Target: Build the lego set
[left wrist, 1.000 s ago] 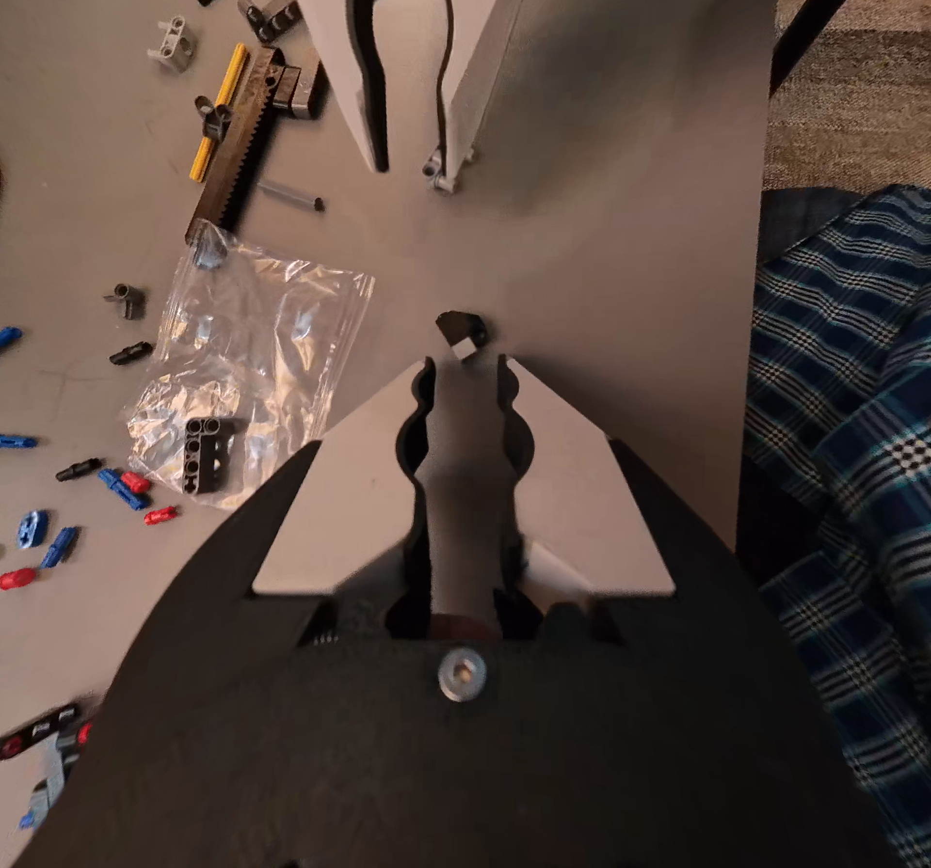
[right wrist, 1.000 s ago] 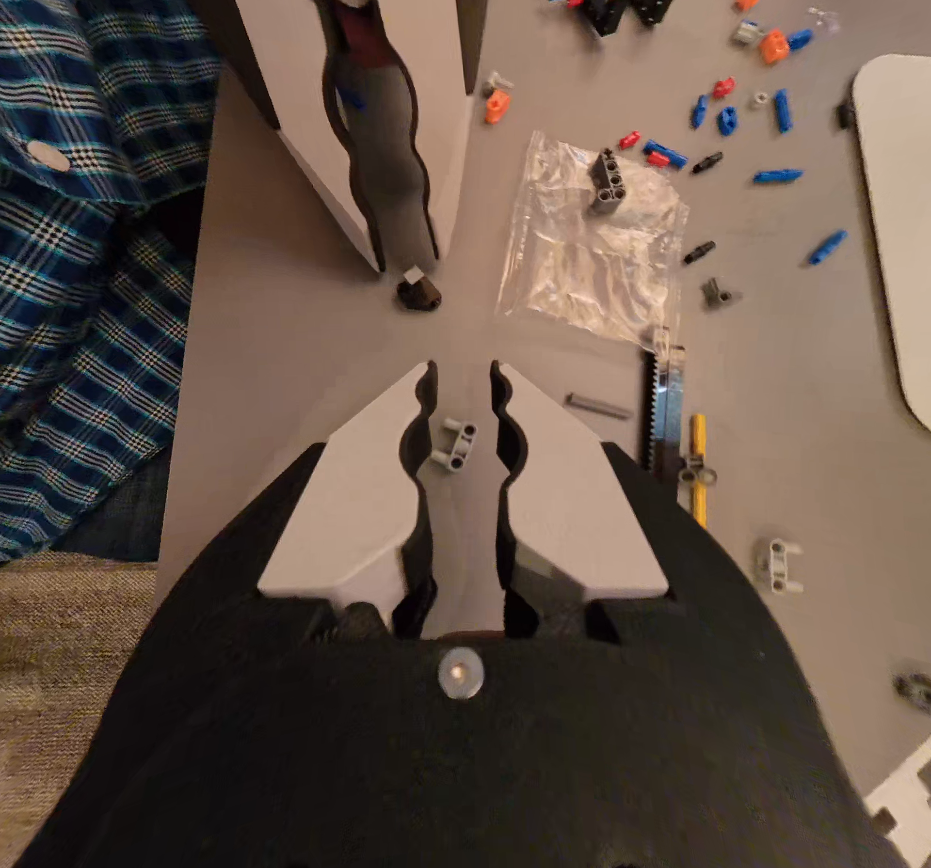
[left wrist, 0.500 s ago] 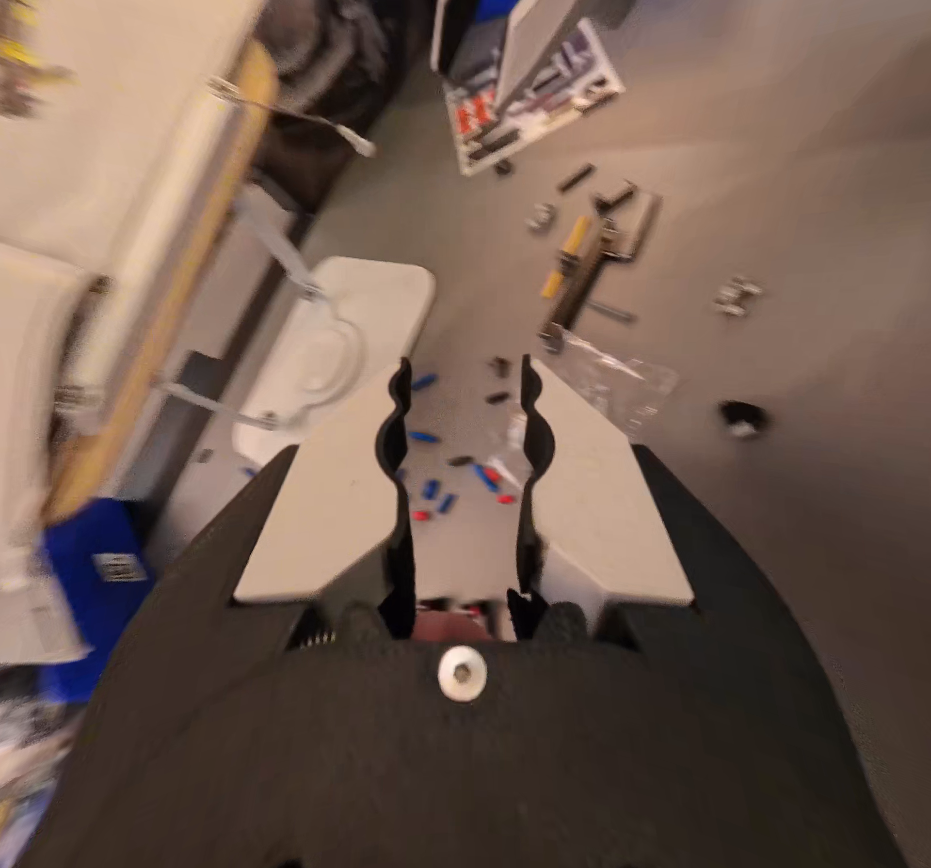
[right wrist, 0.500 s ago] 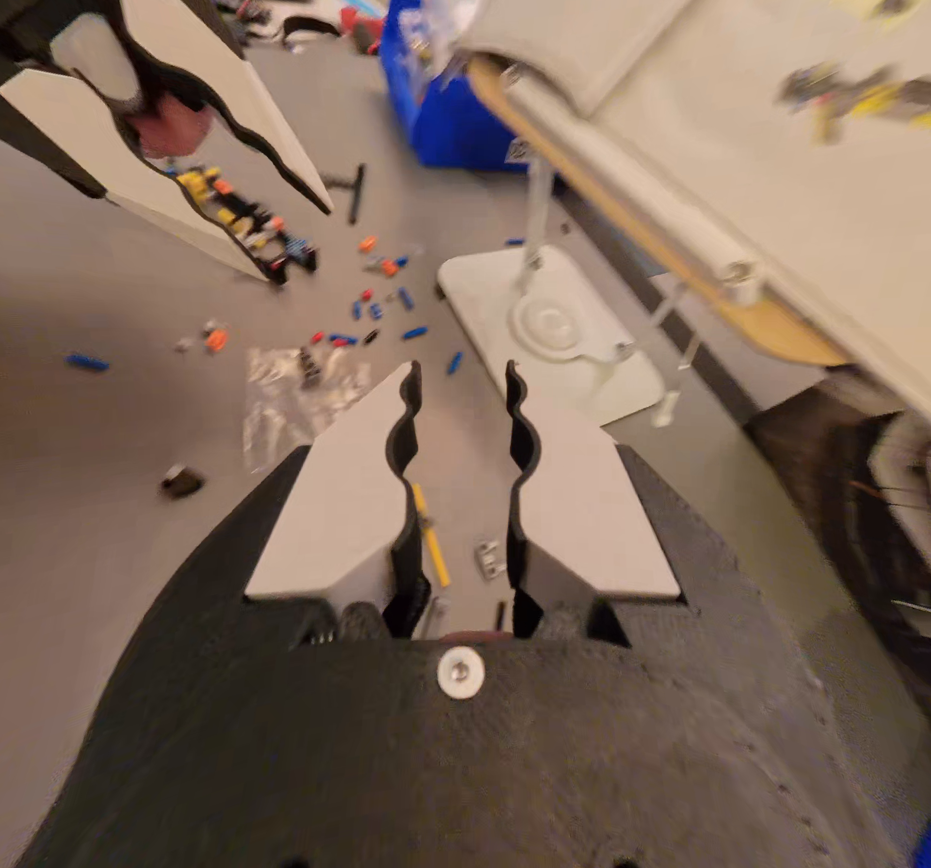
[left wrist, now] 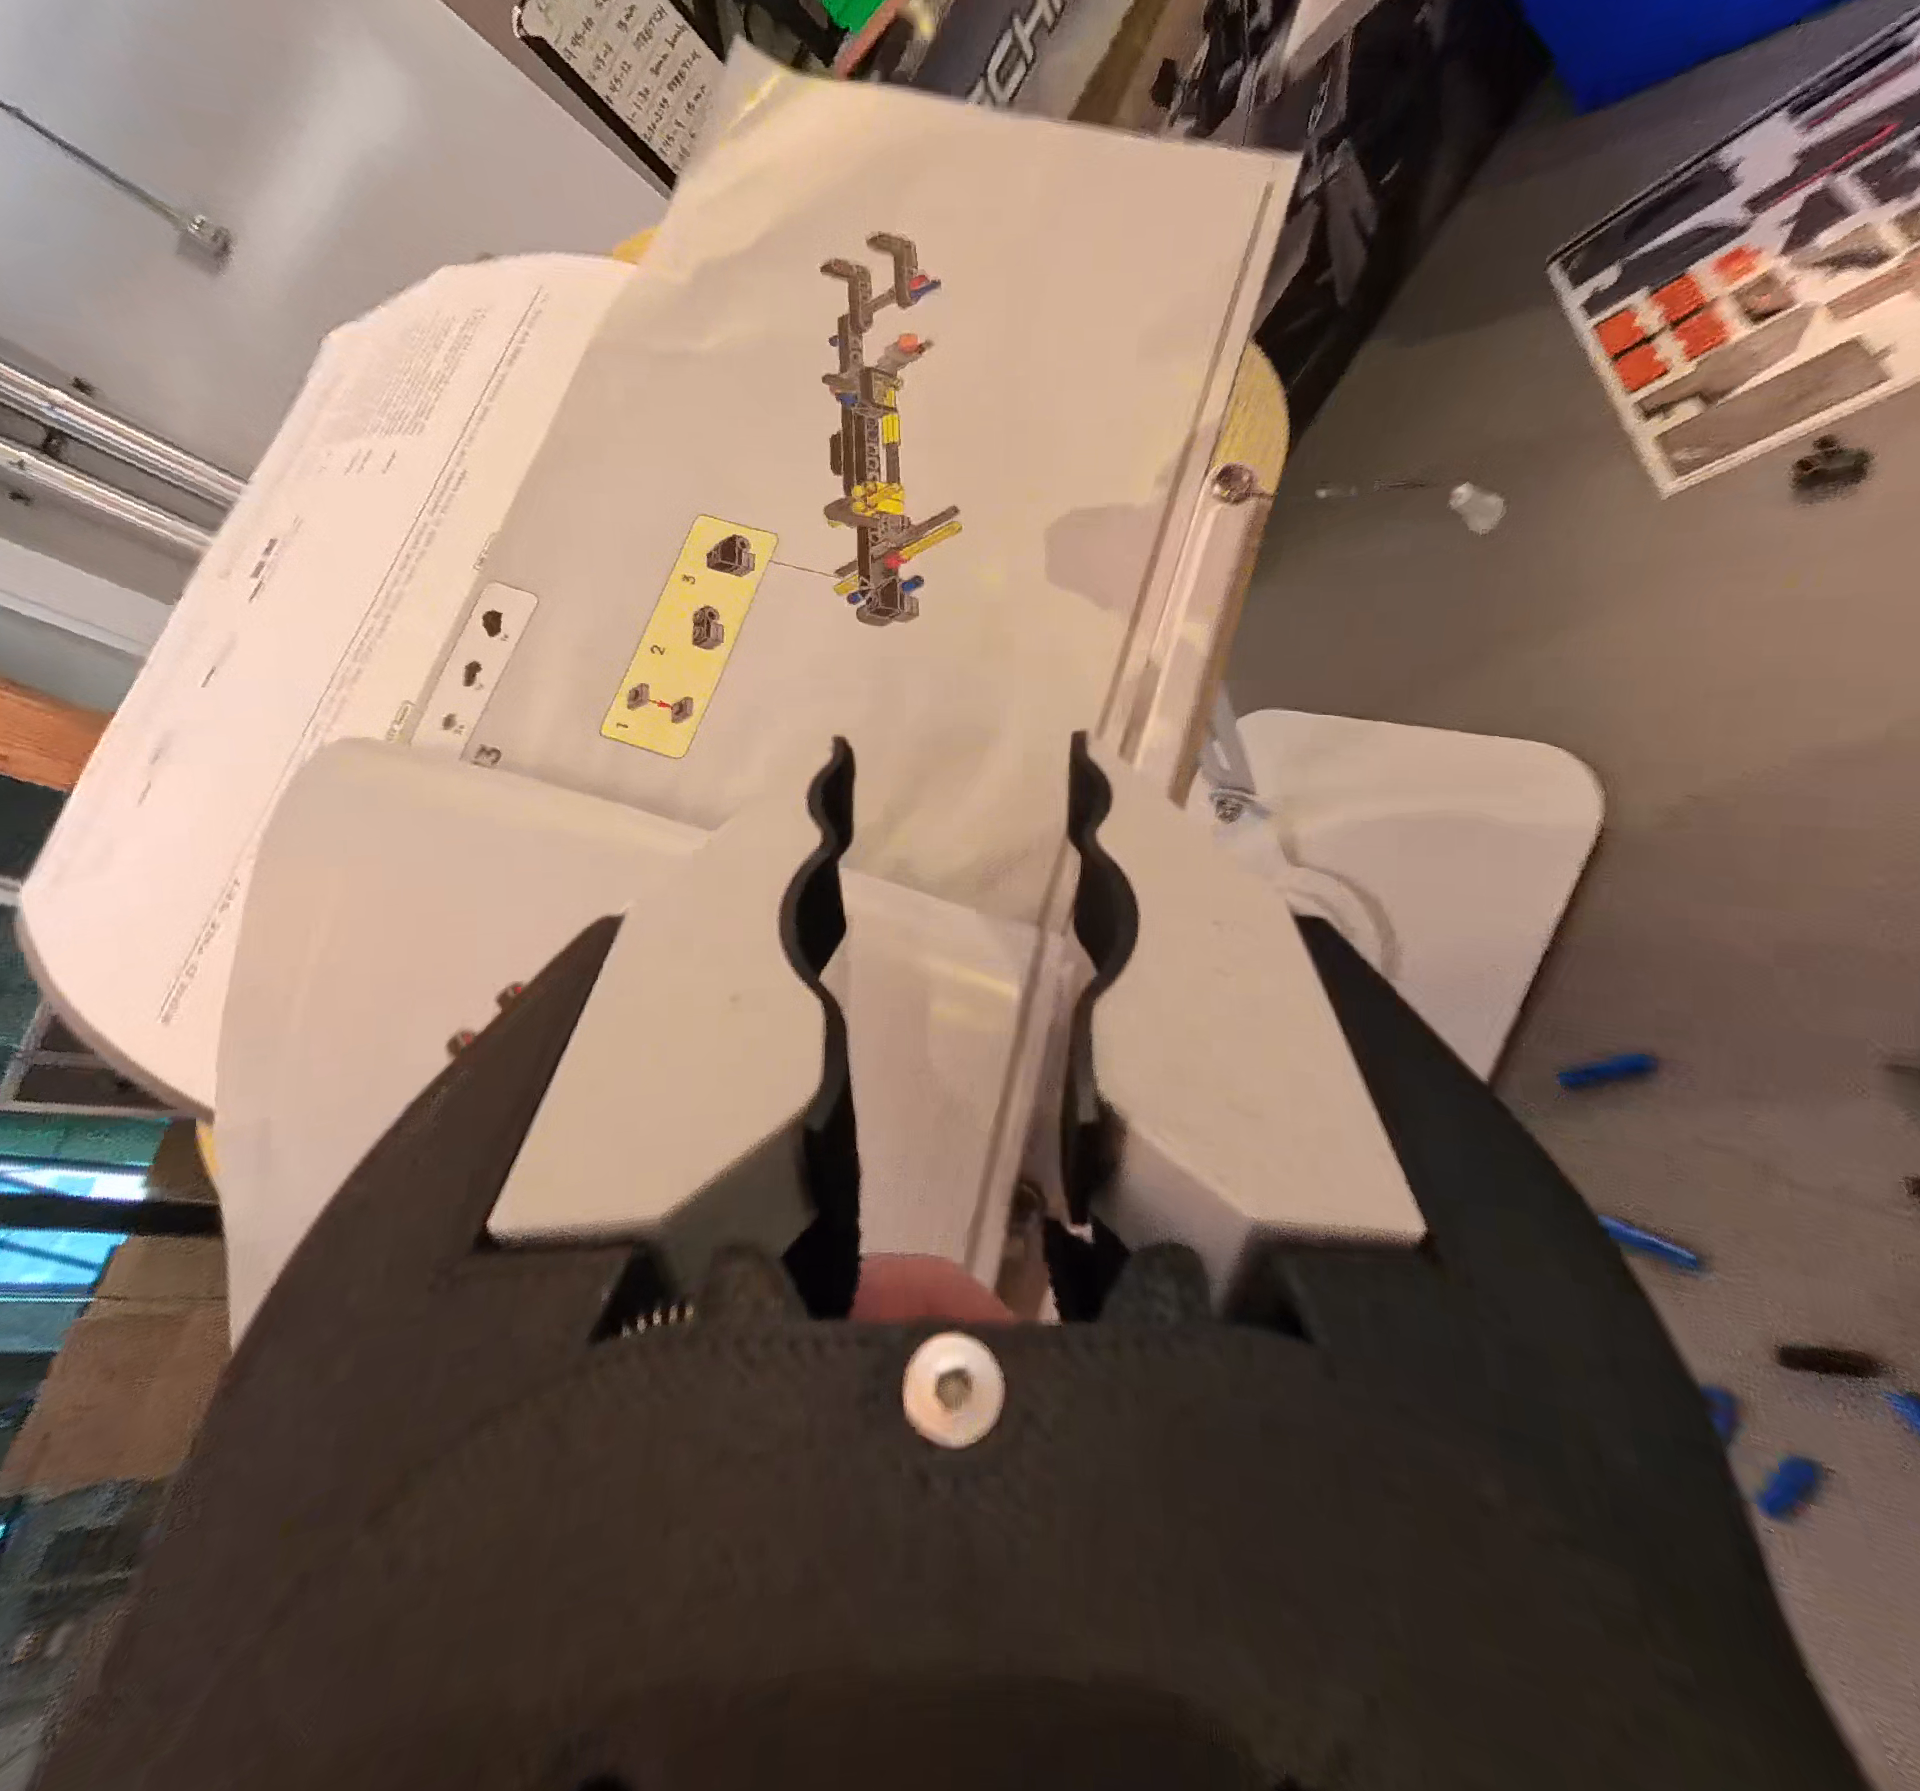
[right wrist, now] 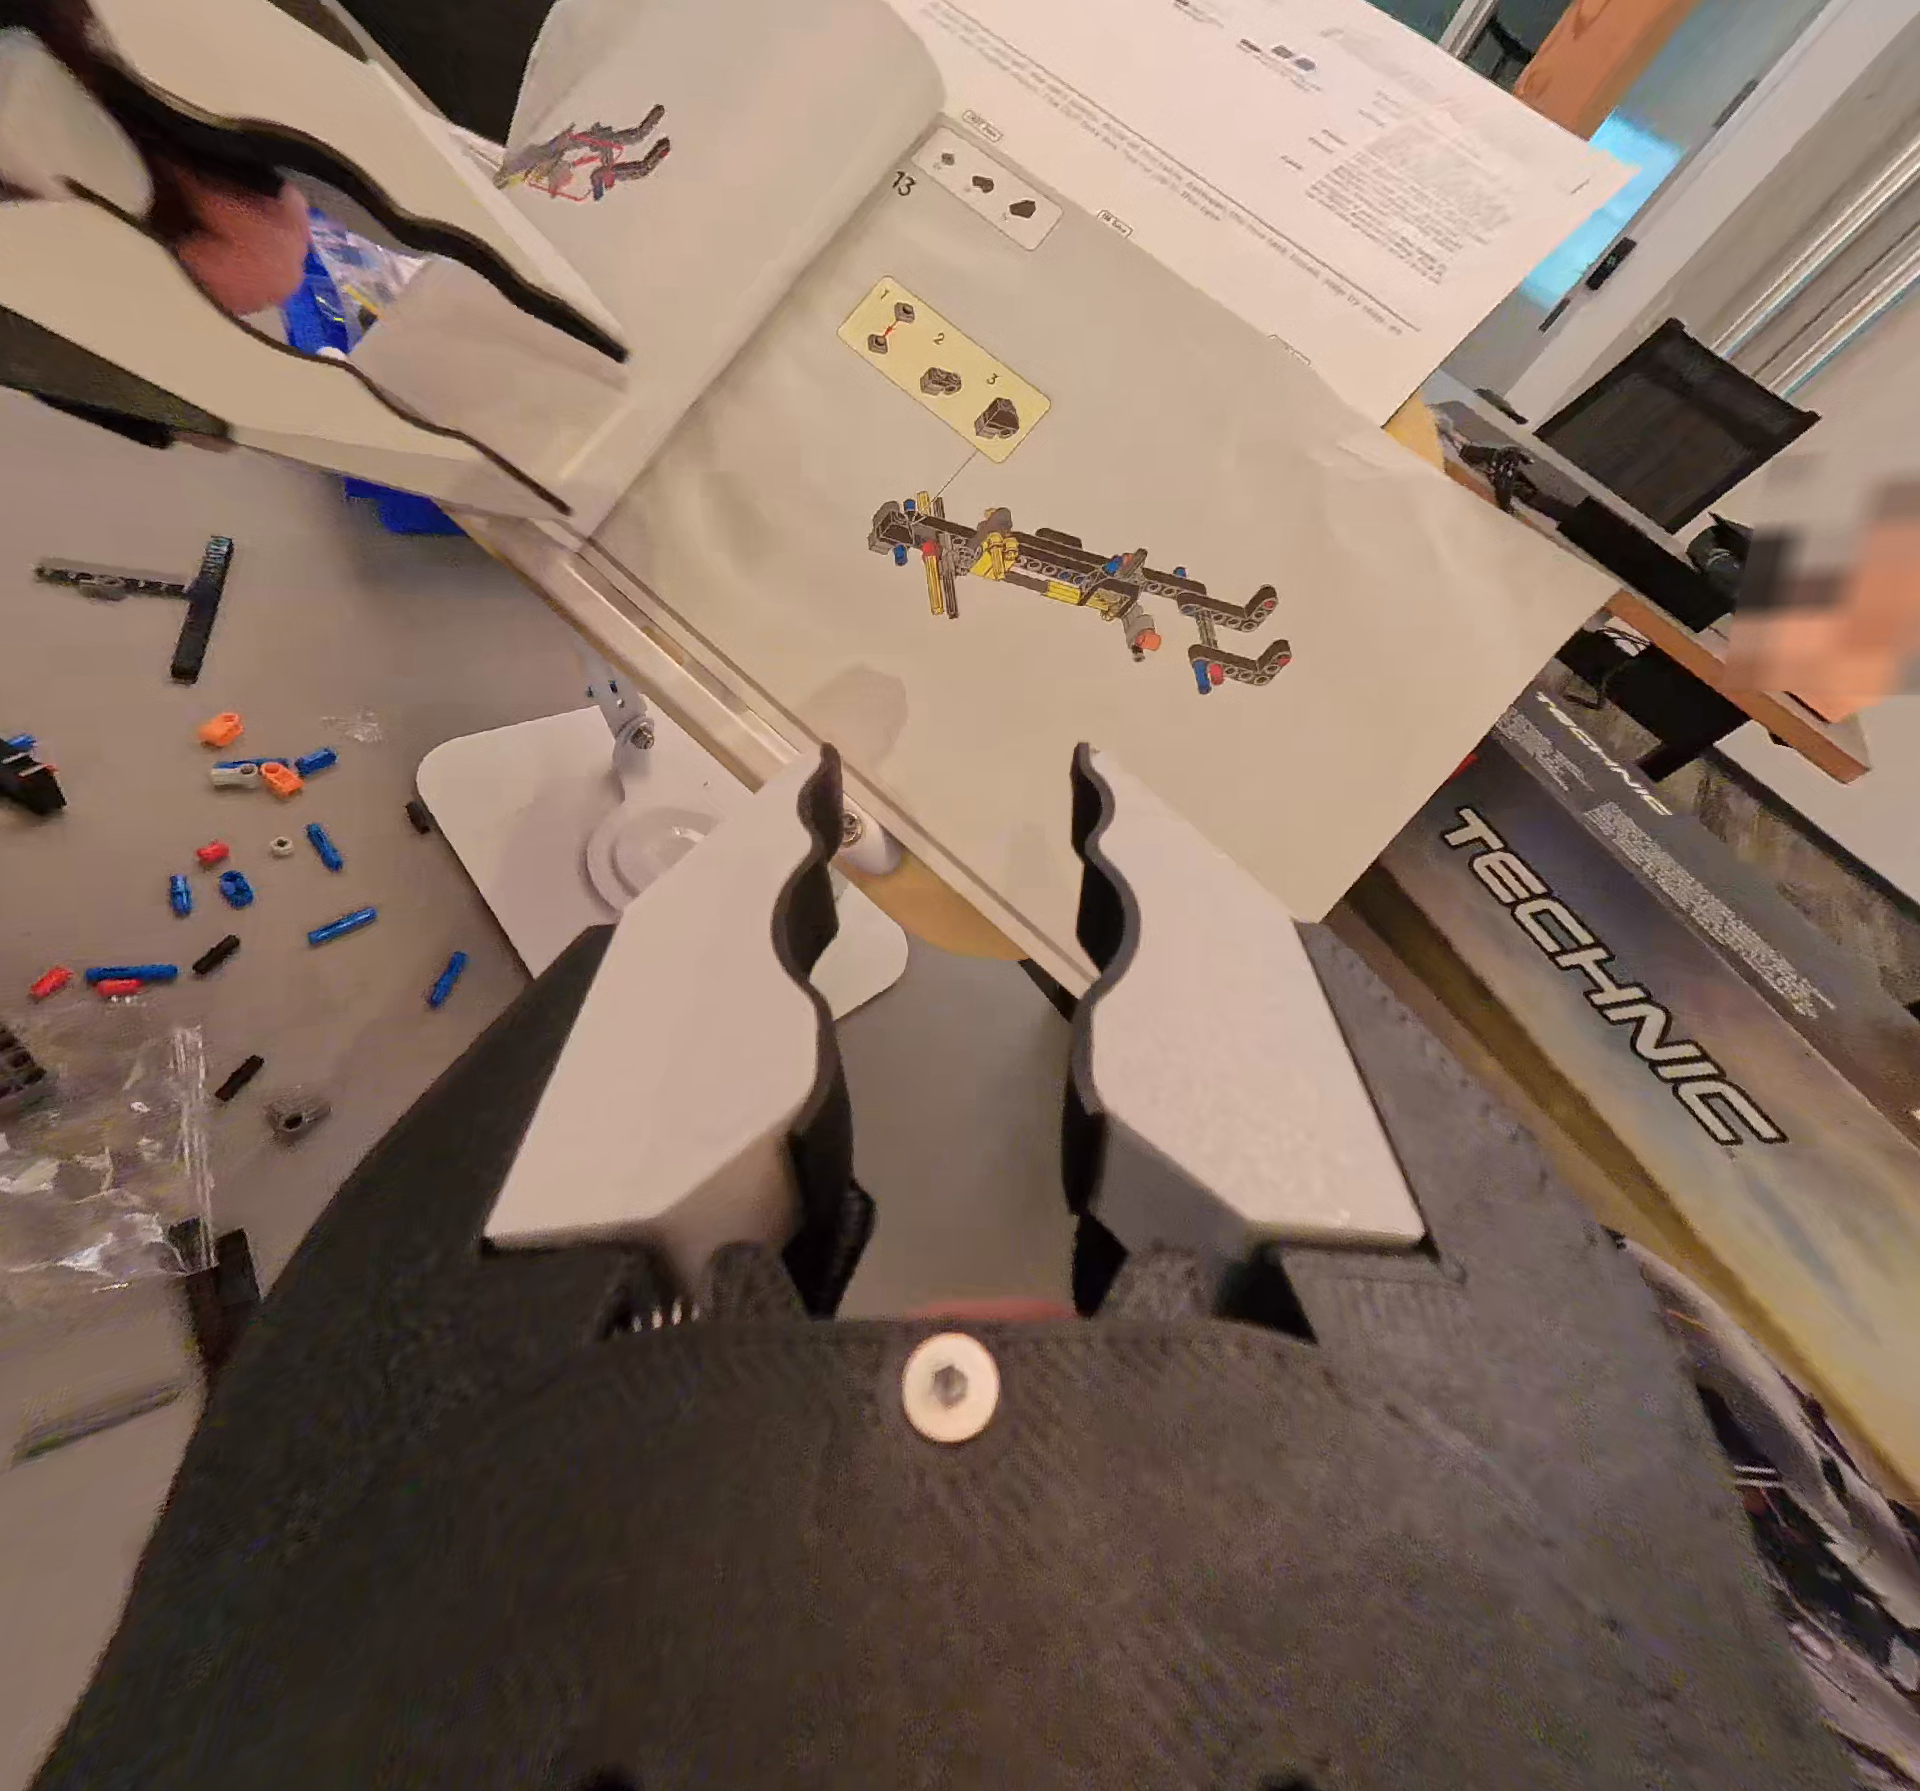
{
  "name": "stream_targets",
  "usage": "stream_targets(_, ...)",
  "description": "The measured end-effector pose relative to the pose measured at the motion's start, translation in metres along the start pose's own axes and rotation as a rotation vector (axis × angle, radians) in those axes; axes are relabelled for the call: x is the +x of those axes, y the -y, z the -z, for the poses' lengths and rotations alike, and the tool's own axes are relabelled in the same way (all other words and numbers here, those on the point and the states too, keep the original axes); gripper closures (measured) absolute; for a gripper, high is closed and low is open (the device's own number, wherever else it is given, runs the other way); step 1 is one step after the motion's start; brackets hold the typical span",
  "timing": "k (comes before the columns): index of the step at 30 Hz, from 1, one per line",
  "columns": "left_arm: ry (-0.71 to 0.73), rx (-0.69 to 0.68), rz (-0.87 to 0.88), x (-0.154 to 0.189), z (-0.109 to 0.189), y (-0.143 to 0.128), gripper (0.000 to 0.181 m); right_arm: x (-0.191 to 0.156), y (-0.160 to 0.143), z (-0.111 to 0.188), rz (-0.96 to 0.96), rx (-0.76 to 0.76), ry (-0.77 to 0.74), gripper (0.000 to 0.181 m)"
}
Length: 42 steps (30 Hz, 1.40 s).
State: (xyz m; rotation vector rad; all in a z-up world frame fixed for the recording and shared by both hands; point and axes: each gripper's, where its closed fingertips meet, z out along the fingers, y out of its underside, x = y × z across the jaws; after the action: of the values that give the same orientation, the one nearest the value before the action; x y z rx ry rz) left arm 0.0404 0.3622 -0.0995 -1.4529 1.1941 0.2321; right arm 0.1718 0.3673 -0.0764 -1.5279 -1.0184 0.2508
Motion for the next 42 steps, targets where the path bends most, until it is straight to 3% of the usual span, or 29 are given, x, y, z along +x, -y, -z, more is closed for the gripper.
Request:
stream_targets(5, -0.040, -0.147, 0.015, -0.002, -0.028, -0.043, 0.144, -0.015, -0.011, 0.002, 0.012, -0.033, 0.006, 0.140)
stream_targets(9, -0.029, -0.094, 0.046, -0.004, -0.023, -0.043, 0.146, -0.032, -0.026, 0.010, -0.019, -0.059, 0.031, 0.140)
stream_targets(13, 0.005, -0.049, 0.030, -0.007, -0.002, -0.035, 0.140, -0.064, -0.035, 0.024, -0.024, -0.081, 0.078, 0.140)
stream_targets(17, -0.022, -0.005, 0.087, 0.003, 0.040, -0.031, 0.139, -0.115, -0.047, 0.039, -0.069, -0.116, 0.188, 0.142)
stream_targets(22, -0.134, -0.025, 0.120, 0.060, 0.083, -0.042, 0.140, -0.190, -0.072, 0.055, -0.234, -0.161, 0.370, 0.151)
stream_targets(28, -0.293, -0.087, 0.178, 0.146, 0.117, -0.067, 0.140, -0.272, -0.105, 0.074, -0.331, -0.287, 0.538, 0.147)
stream_targets(36, -0.385, -0.108, 0.310, 0.204, 0.146, -0.079, 0.142, -0.321, -0.133, 0.085, -0.387, -0.411, 0.554, 0.135)
stream_targets(42, -0.380, -0.116, 0.345, 0.215, 0.156, -0.082, 0.143, -0.340, -0.158, 0.077, -0.293, -0.490, 0.508, 0.144)
